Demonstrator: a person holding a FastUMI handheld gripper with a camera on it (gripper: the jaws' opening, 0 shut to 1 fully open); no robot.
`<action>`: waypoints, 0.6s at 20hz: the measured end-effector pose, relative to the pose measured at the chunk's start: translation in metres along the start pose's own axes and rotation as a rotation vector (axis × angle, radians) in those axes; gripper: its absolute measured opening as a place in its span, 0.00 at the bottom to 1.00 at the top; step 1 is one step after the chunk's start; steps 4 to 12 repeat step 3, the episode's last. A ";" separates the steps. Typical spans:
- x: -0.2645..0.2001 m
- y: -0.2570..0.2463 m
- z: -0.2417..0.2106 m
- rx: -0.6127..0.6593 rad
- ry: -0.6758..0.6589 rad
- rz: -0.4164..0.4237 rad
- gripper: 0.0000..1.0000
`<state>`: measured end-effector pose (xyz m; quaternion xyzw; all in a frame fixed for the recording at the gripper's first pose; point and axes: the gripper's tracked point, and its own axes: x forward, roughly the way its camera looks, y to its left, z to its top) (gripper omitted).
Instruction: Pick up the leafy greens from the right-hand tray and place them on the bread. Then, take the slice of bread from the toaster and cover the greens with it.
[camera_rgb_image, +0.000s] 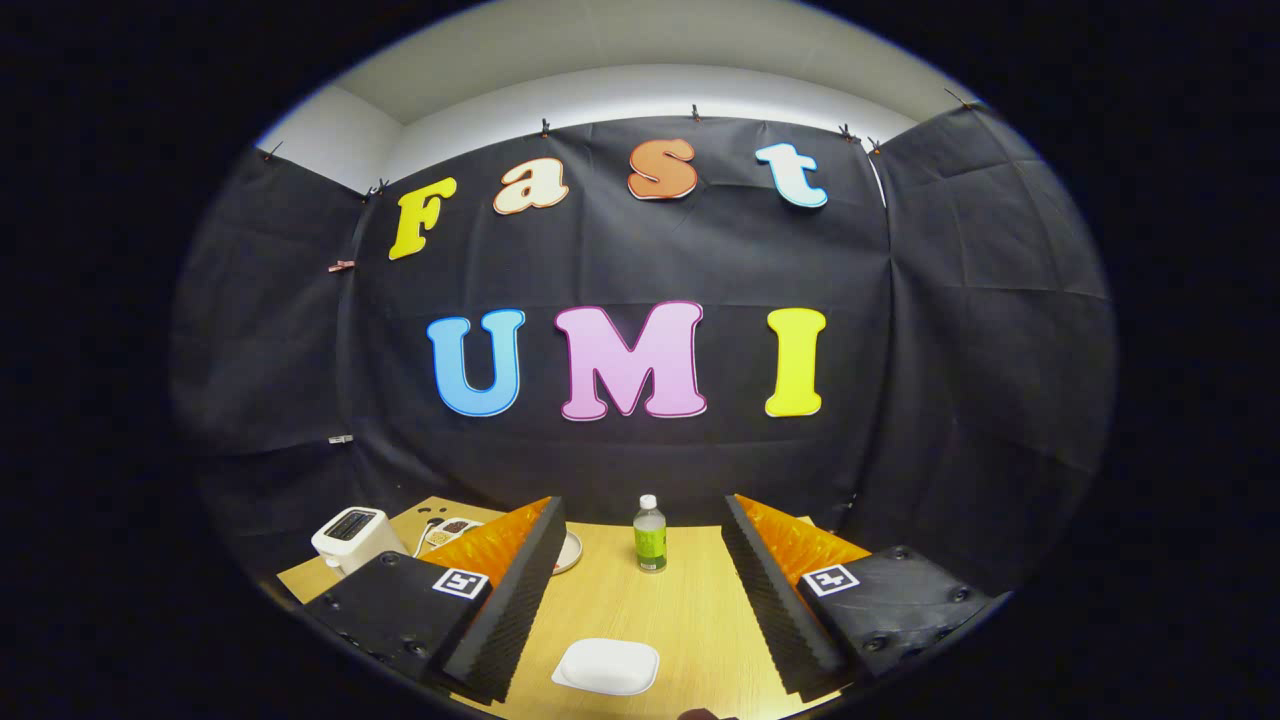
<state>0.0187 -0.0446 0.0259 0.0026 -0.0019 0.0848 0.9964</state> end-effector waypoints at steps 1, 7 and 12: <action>0.001 -0.001 -0.007 0.000 0.021 0.005 0.98; 0.004 0.002 -0.019 0.006 0.063 0.025 0.98; 0.004 0.002 -0.019 0.006 0.063 0.025 0.98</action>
